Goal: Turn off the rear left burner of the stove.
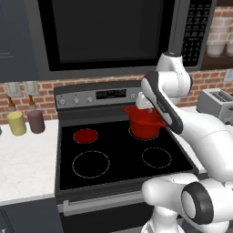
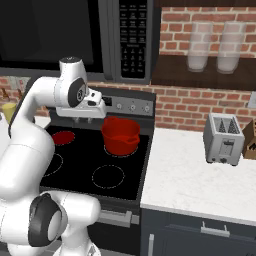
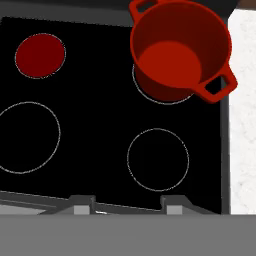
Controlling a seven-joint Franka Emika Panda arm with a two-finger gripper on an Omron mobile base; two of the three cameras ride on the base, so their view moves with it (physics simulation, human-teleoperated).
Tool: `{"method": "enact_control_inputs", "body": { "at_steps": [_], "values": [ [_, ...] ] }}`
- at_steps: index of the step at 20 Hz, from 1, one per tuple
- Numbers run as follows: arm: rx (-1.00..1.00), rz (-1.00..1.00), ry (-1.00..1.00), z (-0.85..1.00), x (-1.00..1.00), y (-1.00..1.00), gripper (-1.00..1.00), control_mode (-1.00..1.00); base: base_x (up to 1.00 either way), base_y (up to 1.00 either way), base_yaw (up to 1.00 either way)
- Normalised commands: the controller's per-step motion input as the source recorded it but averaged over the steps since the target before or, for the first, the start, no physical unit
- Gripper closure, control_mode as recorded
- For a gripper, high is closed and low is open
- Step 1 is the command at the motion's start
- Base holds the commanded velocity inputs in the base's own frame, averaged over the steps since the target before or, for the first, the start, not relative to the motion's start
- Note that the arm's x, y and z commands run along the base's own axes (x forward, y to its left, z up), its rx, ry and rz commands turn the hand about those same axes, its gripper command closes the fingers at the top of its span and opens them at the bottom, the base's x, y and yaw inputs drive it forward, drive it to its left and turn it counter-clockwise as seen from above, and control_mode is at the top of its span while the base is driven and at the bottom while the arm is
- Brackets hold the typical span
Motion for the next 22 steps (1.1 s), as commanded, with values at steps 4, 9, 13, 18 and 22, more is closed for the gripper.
{"method": "enact_control_inputs", "body": {
  "at_steps": [4,9,13,18,22],
  "values": [
    [0.00,0.00,0.00,0.00,-0.10,0.00,-1.00,-1.00,0.00,0.00,0.00],
    [-0.06,0.02,-0.01,-0.02,-0.32,0.15,-1.00,-1.00,0.00,0.00,0.00],
    [-0.17,0.10,0.00,-0.07,-0.28,0.50,-1.00,-1.00,0.00,0.00,0.00],
    [-0.20,0.13,-0.02,0.00,-0.29,0.52,-1.00,-1.00,0.00,0.00,0.00],
    [-0.15,0.12,-0.05,0.00,-0.18,0.43,-1.00,-1.00,0.00,0.00,0.00]
  ]
}}
